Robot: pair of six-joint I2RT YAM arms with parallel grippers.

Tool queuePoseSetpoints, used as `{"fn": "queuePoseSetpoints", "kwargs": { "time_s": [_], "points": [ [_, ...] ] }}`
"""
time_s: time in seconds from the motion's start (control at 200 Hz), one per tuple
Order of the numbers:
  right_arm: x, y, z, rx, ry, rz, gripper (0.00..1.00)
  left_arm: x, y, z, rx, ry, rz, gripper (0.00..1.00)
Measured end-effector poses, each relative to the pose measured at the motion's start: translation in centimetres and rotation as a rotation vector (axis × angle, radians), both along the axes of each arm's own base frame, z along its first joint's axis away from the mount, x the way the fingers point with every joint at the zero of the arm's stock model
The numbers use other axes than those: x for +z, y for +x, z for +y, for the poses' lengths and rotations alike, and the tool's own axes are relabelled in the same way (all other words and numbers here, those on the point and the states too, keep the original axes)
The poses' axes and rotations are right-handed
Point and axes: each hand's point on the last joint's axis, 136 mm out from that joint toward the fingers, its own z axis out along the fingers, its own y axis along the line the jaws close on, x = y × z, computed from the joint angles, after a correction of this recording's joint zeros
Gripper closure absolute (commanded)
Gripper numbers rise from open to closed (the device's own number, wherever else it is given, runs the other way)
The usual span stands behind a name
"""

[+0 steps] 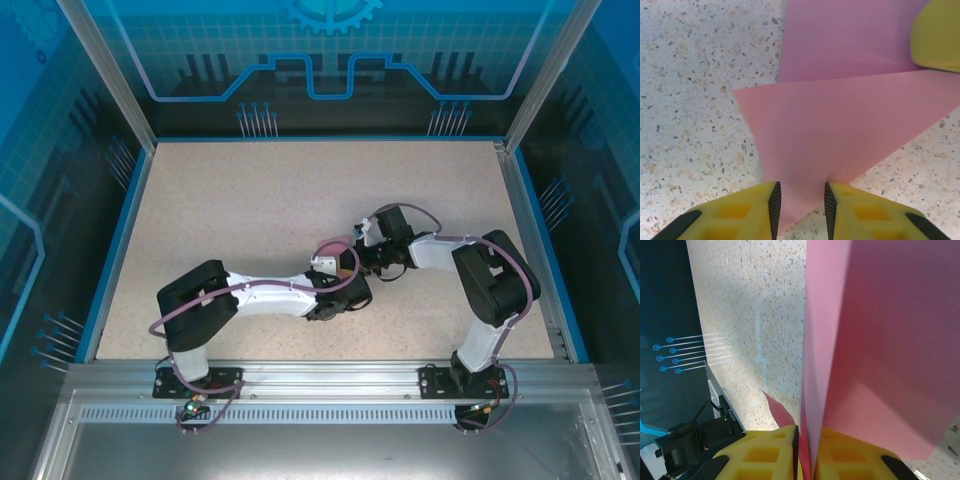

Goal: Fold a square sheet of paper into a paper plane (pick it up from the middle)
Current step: Third fold the triangle at the center of the table.

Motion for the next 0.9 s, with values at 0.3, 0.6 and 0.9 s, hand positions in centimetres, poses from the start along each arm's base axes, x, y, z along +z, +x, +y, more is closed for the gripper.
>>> {"fn": "queuePoseSetpoints", "kwargs": {
  "time_s": [0.3, 0.6, 0.9],
  "points": [
    [0.35, -0.09, 0.22, 0.011, 0.018, 0.004, 0.89, 0.05, -0.25, -0.54, -0.023, 0.0, -0.011, 0.55],
    [0.49, 0.0, 0.29, 0.012, 0.021, 0.001, 0.92, 0.28, -0.19, -0.53, -0.027, 0.013, -0.035, 0.53],
    [0.75, -0.03, 0.31, 0.012, 0.037, 0.015, 0.93, 0.69, 0.35, 0.03, -0.018, 0.045, -0.076, 0.55]
  ]
}}
